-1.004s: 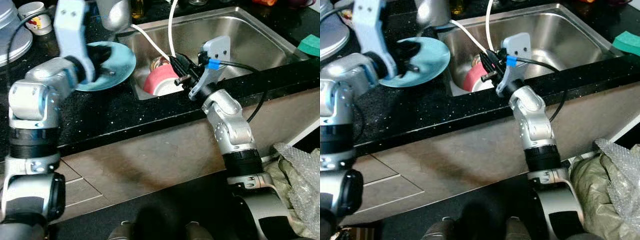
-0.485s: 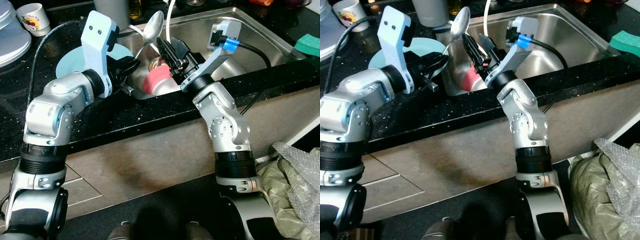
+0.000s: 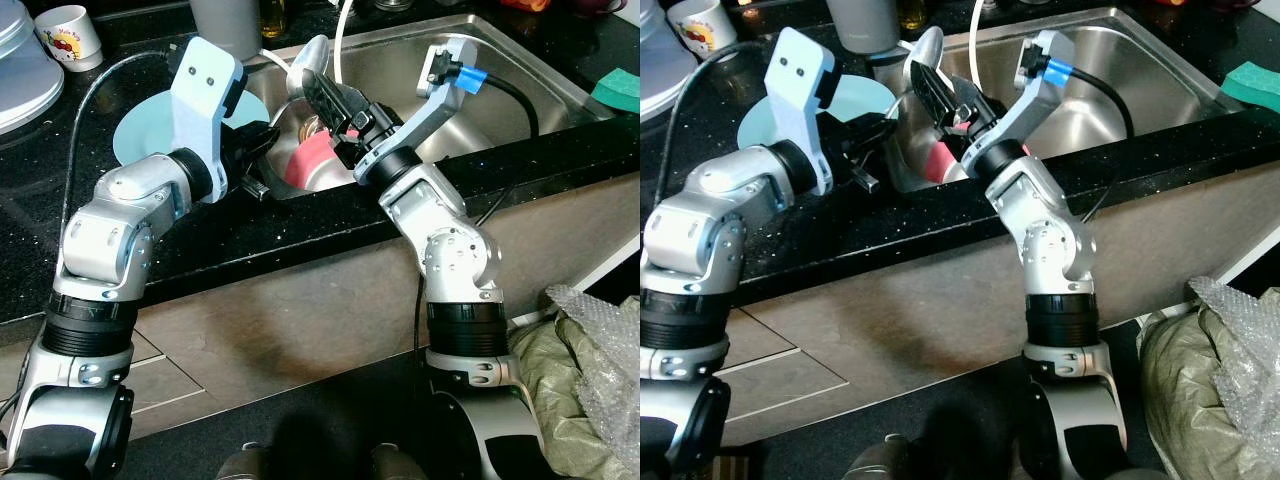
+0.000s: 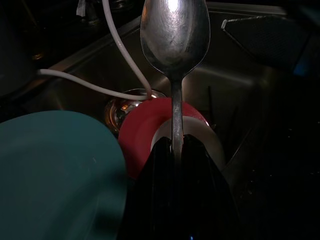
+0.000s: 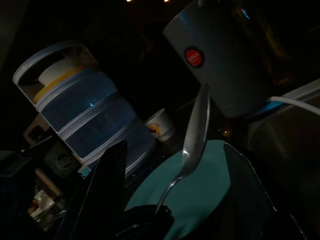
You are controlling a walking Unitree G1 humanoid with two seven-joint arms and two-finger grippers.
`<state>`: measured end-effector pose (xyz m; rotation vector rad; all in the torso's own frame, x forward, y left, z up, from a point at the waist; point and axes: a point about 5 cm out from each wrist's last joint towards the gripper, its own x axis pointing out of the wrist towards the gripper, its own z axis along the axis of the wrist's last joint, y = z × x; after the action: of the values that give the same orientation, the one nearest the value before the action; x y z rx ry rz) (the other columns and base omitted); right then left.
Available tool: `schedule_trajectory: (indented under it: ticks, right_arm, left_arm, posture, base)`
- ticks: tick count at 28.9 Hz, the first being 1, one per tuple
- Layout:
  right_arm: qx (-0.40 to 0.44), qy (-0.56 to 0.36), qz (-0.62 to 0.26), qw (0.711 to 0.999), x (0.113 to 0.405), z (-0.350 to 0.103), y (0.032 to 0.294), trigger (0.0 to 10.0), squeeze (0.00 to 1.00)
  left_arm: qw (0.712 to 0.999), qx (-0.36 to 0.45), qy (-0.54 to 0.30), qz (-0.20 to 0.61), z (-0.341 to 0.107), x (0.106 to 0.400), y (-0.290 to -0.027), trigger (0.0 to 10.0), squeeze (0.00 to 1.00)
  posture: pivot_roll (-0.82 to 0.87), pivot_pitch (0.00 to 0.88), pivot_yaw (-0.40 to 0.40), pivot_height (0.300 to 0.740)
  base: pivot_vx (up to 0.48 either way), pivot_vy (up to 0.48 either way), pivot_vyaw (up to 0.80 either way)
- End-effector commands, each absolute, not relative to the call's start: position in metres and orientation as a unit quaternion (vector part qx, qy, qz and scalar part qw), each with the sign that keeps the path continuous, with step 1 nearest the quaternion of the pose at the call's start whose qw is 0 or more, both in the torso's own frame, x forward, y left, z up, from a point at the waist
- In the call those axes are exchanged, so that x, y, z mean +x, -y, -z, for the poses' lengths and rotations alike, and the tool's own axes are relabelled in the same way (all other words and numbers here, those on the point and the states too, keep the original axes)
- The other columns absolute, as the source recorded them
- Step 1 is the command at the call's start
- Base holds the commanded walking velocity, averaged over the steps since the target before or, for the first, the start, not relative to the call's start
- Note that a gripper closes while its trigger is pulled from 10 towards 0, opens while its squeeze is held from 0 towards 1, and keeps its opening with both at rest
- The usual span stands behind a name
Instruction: Kitchen organization
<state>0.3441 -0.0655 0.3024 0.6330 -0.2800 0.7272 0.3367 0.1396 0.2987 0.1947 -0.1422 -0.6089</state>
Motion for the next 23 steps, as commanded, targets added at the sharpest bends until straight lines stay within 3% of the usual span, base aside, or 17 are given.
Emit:
schedule_trajectory:
  ticks: [1, 14, 16, 17, 18, 23]
  right_arm:
    - [0.311, 0.138, -0.359, 0.869, 0.341, -0.308, 0.064, 10.0, 0.0]
    - [0.288, 0.12, -0.34, 0.887, 0.344, -0.301, 0.064, 10.0, 0.0]
    - [0.292, 0.124, -0.335, 0.887, 0.345, -0.302, 0.066, 9.4, 0.0]
    - [0.293, 0.126, -0.333, 0.887, 0.345, -0.302, 0.066, 2.4, 0.0]
    - [0.294, 0.127, -0.331, 0.888, 0.346, -0.302, 0.067, 0.0, 0.0]
    - [0.295, 0.132, -0.325, 0.889, 0.346, -0.302, 0.069, 0.0, 0.0]
  left_arm:
    - [0.945, 0.107, 0.073, 0.3, -0.298, 0.335, -0.141, 0.0, 0.0]
    - [0.919, 0.102, 0.077, 0.372, -0.296, 0.322, -0.125, 0.0, 0.0]
    - [0.918, 0.105, 0.075, 0.375, -0.296, 0.321, -0.125, 0.0, 0.0]
    - [0.918, 0.105, 0.074, 0.376, -0.295, 0.321, -0.126, 0.0, 0.0]
    - [0.917, 0.106, 0.074, 0.377, -0.295, 0.32, -0.126, 0.0, 0.0]
    - [0.921, 0.108, 0.071, 0.369, -0.295, 0.321, -0.129, 0.0, 0.0]
  posture:
    - [0.05, 0.159, 0.057, 0.74]
    - [0.05, 0.148, 0.051, 0.74]
    - [0.05, 0.148, 0.051, 0.74]
    - [0.05, 0.148, 0.051, 0.74]
    - [0.05, 0.148, 0.051, 0.74]
    - [0.05, 0.152, 0.049, 0.74]
  base:
    - [0.0, 0.0, 0.0]
    - [0.0, 0.0, 0.0]
    - [0.0, 0.0, 0.0]
    - [0.0, 0.0, 0.0]
    - [0.0, 0.0, 0.0]
    - [0.0, 0.0, 0.0]
